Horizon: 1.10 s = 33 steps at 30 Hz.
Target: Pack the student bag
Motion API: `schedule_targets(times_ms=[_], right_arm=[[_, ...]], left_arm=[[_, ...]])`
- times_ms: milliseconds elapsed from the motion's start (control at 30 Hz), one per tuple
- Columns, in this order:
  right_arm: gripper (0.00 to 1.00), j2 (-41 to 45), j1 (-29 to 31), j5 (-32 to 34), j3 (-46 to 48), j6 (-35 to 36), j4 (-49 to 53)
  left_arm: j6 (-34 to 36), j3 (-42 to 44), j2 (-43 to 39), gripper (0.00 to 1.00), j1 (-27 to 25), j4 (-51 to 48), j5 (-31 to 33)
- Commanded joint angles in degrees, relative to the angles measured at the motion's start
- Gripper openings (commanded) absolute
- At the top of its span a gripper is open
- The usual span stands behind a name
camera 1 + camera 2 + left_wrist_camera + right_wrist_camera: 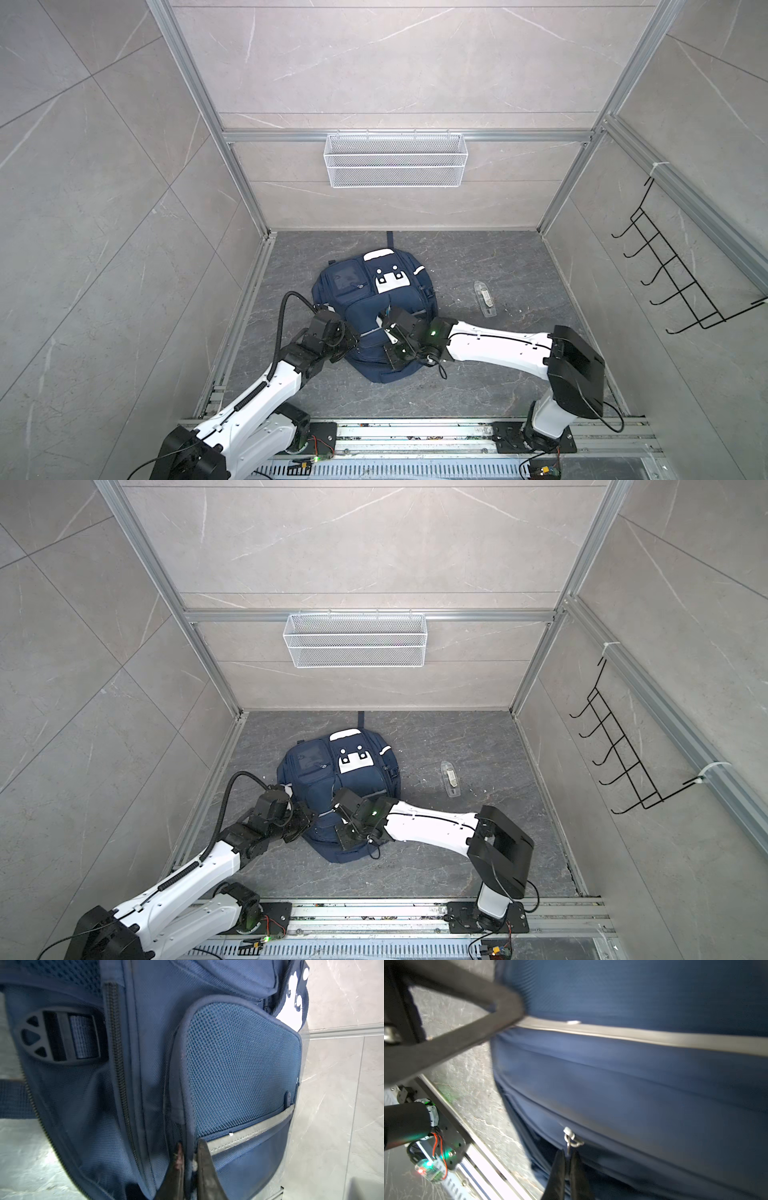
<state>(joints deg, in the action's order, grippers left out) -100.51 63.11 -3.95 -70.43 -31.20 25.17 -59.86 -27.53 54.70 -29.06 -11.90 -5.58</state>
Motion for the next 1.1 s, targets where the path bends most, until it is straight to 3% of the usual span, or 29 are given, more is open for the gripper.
schedule_targets(times_ms=[0,133,333,467,800,1067], right_arm=[[0.0,-4.4,2.5,-2.4,-5.3,-2.4,-3.0],[0.0,-7.6,2.7,-1.1,-9.1,-3.5,-2.8],[0.0,-3.6,2.0,1.2,-4.5,-4.1,-3.7],[0.0,0.3,1.5,1.6,-0.1,-4.0,-3.1],[0.0,9.5,1.0,4.4,9.3,-3.8,-1.0],[0.0,12.1,-0.4,3.0,11.8,-3.4,0.2]], left_arm=[[-0.2,-1.7,-0.3,0.0,-0.8,4.2,0.4],[-0.1,-1.3,-2.1,0.05,-0.8,2.8,0.6],[4.0,-3.9,-5.9,0.34,-0.7,-5.9,4.9],[7.8,-7.0,-5.0,0.41,-0.1,-10.0,6.6],[14.3,-12.6,5.0,0.42,3.0,-11.3,4.9],[16.0,-15.5,14.9,0.41,3.5,-3.6,-3.6]])
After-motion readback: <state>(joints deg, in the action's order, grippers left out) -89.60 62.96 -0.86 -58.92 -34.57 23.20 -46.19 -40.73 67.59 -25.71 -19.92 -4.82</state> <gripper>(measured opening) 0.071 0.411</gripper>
